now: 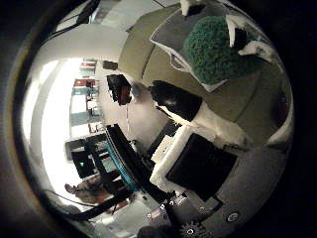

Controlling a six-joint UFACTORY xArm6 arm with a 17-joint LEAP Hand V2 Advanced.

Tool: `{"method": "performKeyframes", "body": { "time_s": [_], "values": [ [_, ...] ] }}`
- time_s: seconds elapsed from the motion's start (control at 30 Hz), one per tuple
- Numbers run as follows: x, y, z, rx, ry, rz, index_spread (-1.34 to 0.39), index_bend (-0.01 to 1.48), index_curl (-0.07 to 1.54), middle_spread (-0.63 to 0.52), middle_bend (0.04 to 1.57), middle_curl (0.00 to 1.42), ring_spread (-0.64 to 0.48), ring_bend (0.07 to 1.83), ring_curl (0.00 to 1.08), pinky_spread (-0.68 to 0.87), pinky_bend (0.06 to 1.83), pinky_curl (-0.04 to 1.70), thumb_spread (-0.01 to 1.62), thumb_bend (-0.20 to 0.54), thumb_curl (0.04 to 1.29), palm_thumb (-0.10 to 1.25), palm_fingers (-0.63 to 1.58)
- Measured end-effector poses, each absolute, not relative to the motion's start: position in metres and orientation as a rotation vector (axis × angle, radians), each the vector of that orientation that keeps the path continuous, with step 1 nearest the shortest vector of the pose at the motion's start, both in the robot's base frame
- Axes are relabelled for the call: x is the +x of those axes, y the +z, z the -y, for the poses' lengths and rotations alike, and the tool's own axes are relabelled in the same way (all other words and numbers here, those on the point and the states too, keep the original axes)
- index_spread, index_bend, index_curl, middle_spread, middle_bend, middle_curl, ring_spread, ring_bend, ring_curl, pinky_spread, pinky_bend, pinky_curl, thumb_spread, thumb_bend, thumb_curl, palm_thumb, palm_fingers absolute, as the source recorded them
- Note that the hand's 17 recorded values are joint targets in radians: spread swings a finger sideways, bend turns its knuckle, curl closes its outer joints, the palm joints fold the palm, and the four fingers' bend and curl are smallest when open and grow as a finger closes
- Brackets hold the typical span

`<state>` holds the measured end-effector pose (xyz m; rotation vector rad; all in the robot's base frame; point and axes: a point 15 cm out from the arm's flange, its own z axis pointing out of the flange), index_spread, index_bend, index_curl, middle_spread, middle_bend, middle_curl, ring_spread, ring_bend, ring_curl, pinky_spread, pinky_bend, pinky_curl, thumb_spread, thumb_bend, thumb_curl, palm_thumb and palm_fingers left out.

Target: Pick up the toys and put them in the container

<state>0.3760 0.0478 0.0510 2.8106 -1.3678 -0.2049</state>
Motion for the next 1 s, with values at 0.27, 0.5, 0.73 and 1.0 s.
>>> {"method": "performKeyframes", "body": {
  "time_s": [0.27, 0.5, 0.73, 1.0],
  "values": [
    [0.387, 0.075, -0.045, 2.856, -0.144, 1.346, -0.46, 0.25, 0.43, -0.18, 0.64, 0.52, -0.22, 1.02, 0.38, -0.29, 1.44, 0.04, 1.2, -0.017, 0.27, 0.49, 0.62],
    [0.387, 0.104, -0.048, 2.894, -0.114, 1.313, -0.47, 0.18, 0.42, -0.15, 0.33, 0.41, -0.21, 1.08, 0.4, -0.31, 1.56, 0.09, 1.21, -0.016, 0.27, 0.52, 0.58],
    [0.386, 0.132, -0.072, 2.954, -0.069, 1.254, -0.46, 0.17, 0.38, -0.13, 0.26, 0.38, -0.21, 1.09, 0.4, -0.32, 1.57, 0.13, 1.21, -0.017, 0.27, 0.52, 0.58],
    [0.379, 0.146, -0.096, 2.992, -0.068, 1.179, -0.45, 0.16, 0.33, -0.12, 0.2, 0.36, -0.2, 1.12, 0.4, -0.34, 1.58, 0.17, 1.22, -0.016, 0.27, 0.55, 0.6]
  ]
}}
